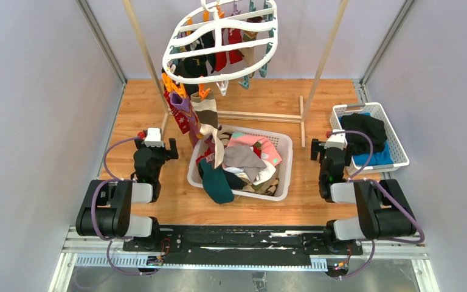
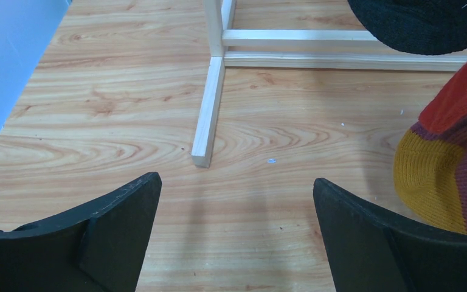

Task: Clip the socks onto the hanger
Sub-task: Rotate the hanger at the clothesline.

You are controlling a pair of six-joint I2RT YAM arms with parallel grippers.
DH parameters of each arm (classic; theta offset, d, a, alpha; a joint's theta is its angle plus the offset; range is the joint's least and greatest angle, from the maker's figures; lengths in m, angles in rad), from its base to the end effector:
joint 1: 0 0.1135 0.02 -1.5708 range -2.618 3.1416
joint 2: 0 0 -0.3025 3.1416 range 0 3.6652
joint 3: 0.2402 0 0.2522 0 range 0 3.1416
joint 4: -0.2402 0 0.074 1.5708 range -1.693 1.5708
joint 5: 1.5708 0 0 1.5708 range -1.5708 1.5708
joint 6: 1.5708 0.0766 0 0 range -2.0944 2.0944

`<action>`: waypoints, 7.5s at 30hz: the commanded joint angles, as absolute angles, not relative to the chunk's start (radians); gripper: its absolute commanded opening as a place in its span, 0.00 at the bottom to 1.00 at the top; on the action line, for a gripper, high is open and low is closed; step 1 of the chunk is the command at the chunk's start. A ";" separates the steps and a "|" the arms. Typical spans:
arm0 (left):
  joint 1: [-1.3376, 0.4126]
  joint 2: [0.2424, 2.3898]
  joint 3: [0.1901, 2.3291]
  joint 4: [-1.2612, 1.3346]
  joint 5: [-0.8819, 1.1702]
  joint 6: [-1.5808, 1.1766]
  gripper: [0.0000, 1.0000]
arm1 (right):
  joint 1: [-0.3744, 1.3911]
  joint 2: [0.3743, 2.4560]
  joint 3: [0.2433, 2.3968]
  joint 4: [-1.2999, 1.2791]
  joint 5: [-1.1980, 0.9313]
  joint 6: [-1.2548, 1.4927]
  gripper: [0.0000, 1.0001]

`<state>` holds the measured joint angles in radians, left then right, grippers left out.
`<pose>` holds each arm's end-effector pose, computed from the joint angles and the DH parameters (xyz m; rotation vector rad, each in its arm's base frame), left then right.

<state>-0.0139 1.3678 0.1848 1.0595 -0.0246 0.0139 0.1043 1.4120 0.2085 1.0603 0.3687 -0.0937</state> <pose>0.2566 -0.0017 0.1872 0.0052 1.6943 0.0208 0.2615 -0.0004 0.1844 0.1047 1.7107 -0.3077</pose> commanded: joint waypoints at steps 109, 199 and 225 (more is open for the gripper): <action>-0.006 0.810 1.212 -0.773 0.821 -0.034 1.00 | 0.588 1.734 1.146 1.597 -0.538 1.107 0.49; -0.006 1.038 1.527 -0.524 0.808 -0.486 0.83 | 1.152 1.623 1.361 0.683 0.092 -0.006 0.00; -0.006 1.098 1.469 -0.405 0.775 -0.565 0.34 | 1.169 1.657 1.406 0.622 0.085 0.050 0.04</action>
